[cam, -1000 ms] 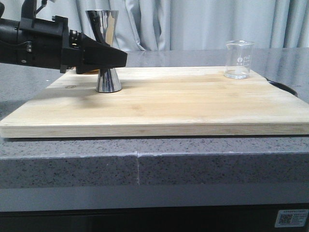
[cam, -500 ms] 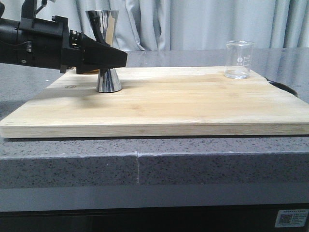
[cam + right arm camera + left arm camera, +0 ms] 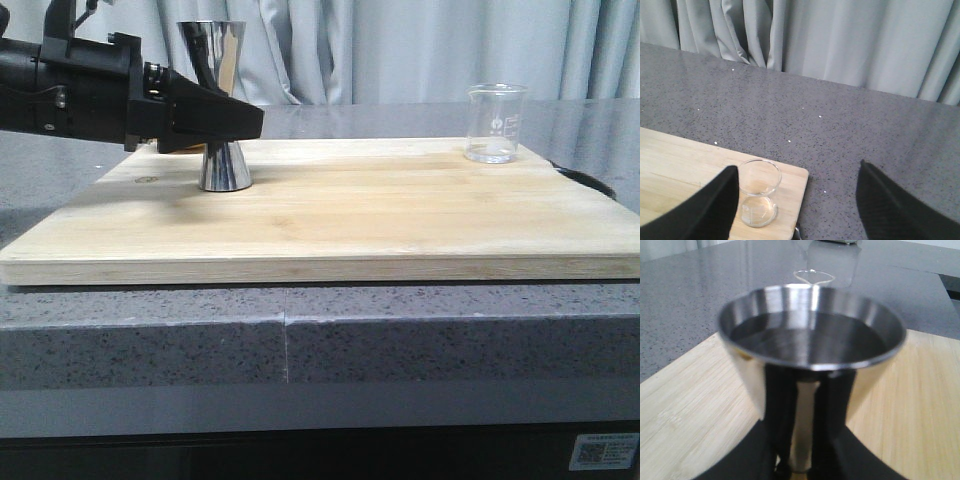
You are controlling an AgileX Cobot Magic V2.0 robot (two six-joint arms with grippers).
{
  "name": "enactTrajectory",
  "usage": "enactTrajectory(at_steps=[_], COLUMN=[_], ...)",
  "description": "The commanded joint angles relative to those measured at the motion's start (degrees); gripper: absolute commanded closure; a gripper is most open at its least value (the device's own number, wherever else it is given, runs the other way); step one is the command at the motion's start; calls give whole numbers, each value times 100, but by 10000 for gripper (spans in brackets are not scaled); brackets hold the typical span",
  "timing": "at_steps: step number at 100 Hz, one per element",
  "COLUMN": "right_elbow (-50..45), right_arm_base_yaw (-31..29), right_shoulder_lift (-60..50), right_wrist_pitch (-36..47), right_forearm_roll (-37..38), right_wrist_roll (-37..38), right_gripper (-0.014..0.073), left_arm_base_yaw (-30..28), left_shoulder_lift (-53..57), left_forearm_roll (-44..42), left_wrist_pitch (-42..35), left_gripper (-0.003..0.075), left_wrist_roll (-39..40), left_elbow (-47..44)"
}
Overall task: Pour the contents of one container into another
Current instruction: 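Set the jigger upright on the board with the left gripper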
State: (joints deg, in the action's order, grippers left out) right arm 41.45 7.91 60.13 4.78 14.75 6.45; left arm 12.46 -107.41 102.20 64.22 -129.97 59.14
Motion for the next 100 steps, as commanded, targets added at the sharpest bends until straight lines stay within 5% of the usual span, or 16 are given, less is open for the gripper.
enactTrajectory(at_steps=[1,20,44,76,100], right_elbow=[143,143,143,143,143], right_arm_base_yaw=[-19,-19,-19,-19,-19], right_shoulder_lift=[-133,-133,-133,-133,-133], right_wrist_pitch=[455,455,455,455,474], right_forearm_roll=[-9,-9,-9,-9,-9], right_wrist_roll=[3,3,3,3,3], right_gripper=[145,145,145,145,145], left_arm_base_yaw=[-15,-15,-15,-15,-15], left_shoulder_lift=[203,203,203,203,203], left_forearm_roll=[388,388,388,388,388], left_wrist_pitch=[263,263,263,304,304], left_gripper=[737,729,586,521,395], left_wrist_roll=[17,17,17,17,17], left_elbow=[150,150,150,150,150])
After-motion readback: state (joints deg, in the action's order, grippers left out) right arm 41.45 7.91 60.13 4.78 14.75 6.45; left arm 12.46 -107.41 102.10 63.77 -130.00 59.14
